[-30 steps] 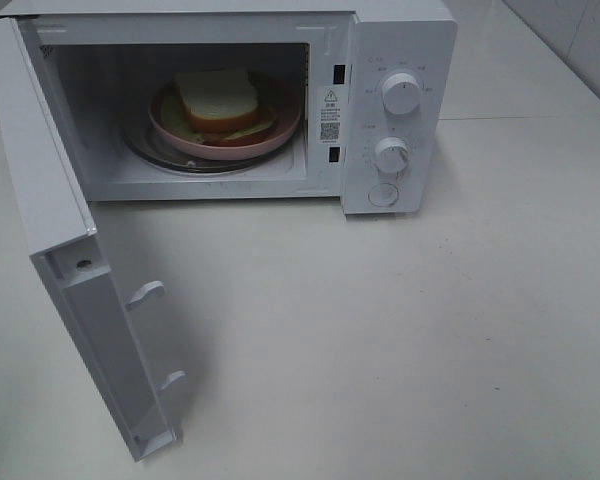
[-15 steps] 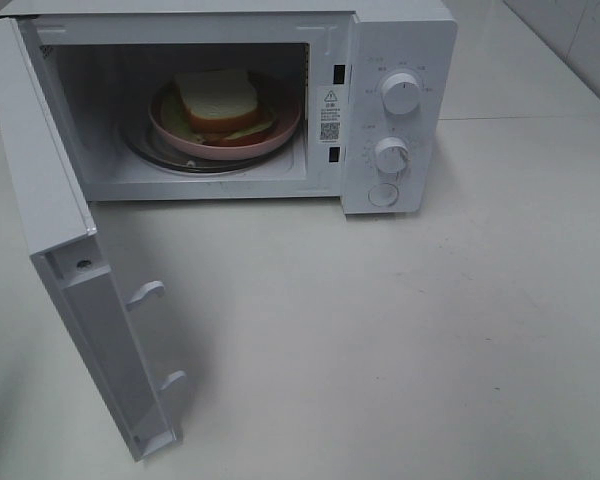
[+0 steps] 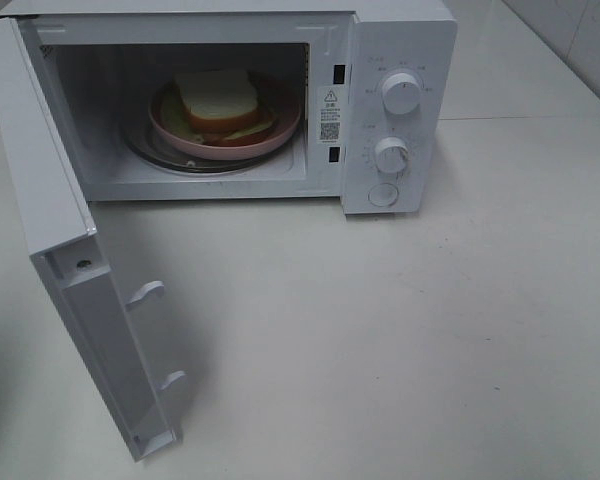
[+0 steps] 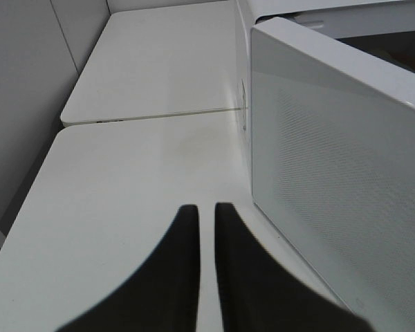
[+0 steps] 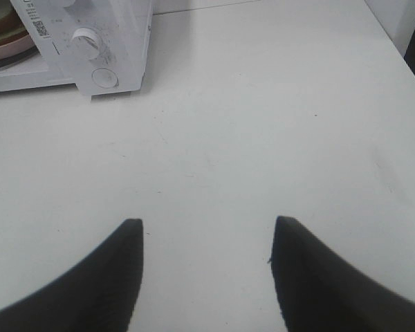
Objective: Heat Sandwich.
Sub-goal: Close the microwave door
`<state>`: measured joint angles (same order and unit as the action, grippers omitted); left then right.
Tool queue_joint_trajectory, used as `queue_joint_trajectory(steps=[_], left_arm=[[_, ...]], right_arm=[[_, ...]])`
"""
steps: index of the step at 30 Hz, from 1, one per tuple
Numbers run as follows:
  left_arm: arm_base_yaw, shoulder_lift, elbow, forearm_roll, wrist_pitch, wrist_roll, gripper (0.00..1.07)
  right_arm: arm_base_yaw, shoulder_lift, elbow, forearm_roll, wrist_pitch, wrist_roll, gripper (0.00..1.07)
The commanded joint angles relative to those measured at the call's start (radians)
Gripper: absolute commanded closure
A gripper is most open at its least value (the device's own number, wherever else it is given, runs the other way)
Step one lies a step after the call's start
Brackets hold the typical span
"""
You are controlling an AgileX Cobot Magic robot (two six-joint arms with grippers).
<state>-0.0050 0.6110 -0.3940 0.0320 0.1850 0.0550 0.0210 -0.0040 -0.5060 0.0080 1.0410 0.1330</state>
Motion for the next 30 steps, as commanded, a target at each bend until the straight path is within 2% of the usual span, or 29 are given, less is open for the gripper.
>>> queue_joint_trajectory(steps=[1, 6, 8, 10, 11, 16, 24, 30], left_arm=[[-0.003, 0.049, 0.001, -0.007, -0.069, -0.008, 1.06], [-0.003, 0.167, 0.001, -0.007, -0.179, -0.009, 1.07], [-0.019, 0.238, 0.001, 0.003, -0.255, -0.055, 1.07], [-0.029, 0.260, 0.001, 0.010, -0.284, -0.065, 1.07], [-0.057, 0.311, 0.001, 0.028, -0.340, -0.098, 1.07], [-0.129, 0.429, 0.001, 0.066, -0.464, -0.138, 1.07], [-0.218, 0.575, 0.001, 0.075, -0.638, -0.140, 1.07], [-0.267, 0.627, 0.001, 0.067, -0.696, -0.140, 1.07]], right_arm=[[-0.006, -0.026, -0.001, 0.002, -0.008, 0.003, 0.52], [-0.006, -0.026, -0.001, 0.002, -0.008, 0.003, 0.52], [-0.006, -0.026, -0.001, 0.002, -0.008, 0.003, 0.52], [-0.006, -0.026, -0.001, 0.002, -0.008, 0.003, 0.52], [-0.006, -0.026, -0.001, 0.002, -0.008, 0.003, 0.52], [-0.006, -0.026, -0.001, 0.002, -0.008, 0.003, 0.52], [-0.006, -0.026, -0.001, 0.002, -0.008, 0.003, 0.52], [-0.006, -0.026, -0.001, 0.002, -0.008, 0.003, 0.52]])
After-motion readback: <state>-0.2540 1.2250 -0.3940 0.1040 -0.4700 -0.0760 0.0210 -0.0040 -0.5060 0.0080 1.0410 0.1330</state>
